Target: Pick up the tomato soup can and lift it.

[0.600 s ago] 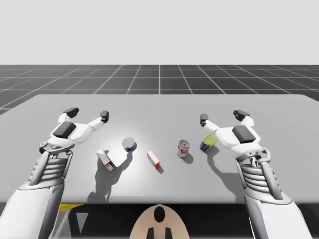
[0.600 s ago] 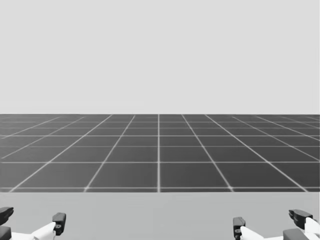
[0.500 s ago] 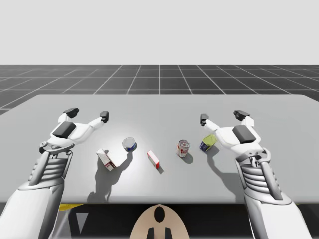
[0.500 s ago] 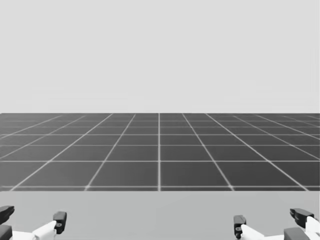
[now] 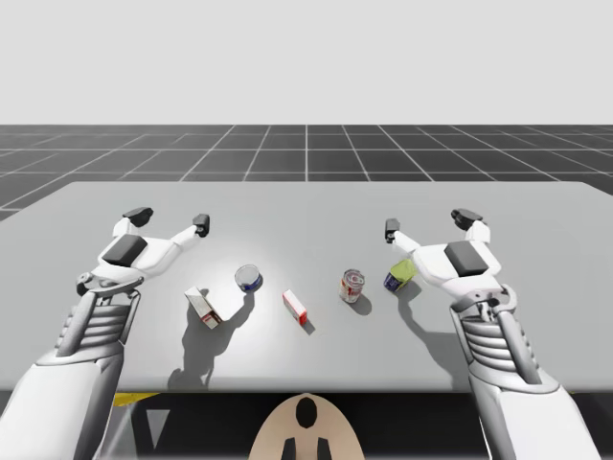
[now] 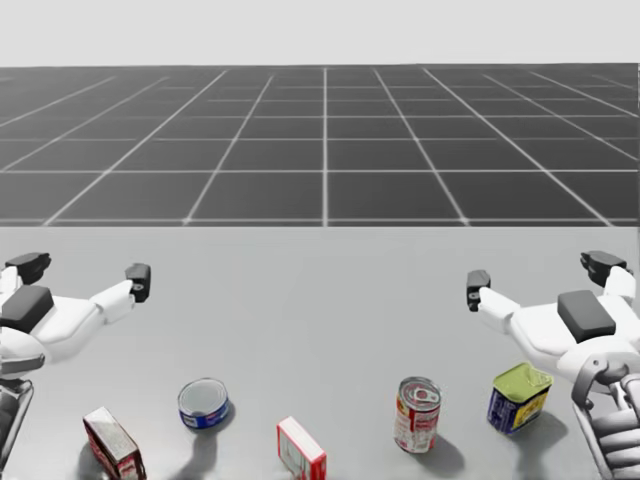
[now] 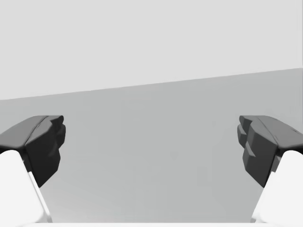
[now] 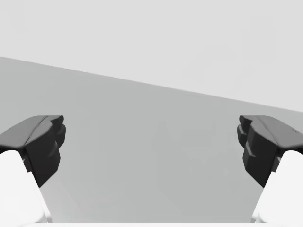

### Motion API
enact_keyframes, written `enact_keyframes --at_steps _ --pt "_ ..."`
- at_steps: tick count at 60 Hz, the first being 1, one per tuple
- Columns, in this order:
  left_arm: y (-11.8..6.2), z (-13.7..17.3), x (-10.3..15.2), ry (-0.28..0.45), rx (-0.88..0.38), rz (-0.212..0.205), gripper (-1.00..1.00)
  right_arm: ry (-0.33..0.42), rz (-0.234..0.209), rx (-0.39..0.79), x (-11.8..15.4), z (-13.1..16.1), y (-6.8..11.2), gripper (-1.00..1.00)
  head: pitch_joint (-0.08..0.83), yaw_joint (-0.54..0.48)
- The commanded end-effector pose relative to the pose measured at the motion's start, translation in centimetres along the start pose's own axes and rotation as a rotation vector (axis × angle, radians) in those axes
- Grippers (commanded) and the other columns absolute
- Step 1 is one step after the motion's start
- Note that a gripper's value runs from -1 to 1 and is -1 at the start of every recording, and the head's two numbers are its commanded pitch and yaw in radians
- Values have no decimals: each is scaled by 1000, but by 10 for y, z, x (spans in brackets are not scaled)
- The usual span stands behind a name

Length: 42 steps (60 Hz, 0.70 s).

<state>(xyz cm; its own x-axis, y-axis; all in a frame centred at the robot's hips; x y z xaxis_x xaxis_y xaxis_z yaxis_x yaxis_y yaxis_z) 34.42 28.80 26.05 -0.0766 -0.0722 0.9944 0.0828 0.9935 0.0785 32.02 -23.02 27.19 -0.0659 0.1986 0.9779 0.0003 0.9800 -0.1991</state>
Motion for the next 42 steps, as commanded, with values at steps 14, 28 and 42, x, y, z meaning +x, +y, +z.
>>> enact_keyframes --at_steps 14,28,42 --pt "0 0 1 -1 -6 -3 -1000 -5 39 -6 -1 1 3 -1000 542 -83" --pt "-1 2 4 -7 -10 3 -1000 -6 41 -5 -1 1 4 -1000 647 -193" --pt "-1 2 4 -8 -12 6 -1000 -26 40 9 6 8 9 -1000 660 -202"
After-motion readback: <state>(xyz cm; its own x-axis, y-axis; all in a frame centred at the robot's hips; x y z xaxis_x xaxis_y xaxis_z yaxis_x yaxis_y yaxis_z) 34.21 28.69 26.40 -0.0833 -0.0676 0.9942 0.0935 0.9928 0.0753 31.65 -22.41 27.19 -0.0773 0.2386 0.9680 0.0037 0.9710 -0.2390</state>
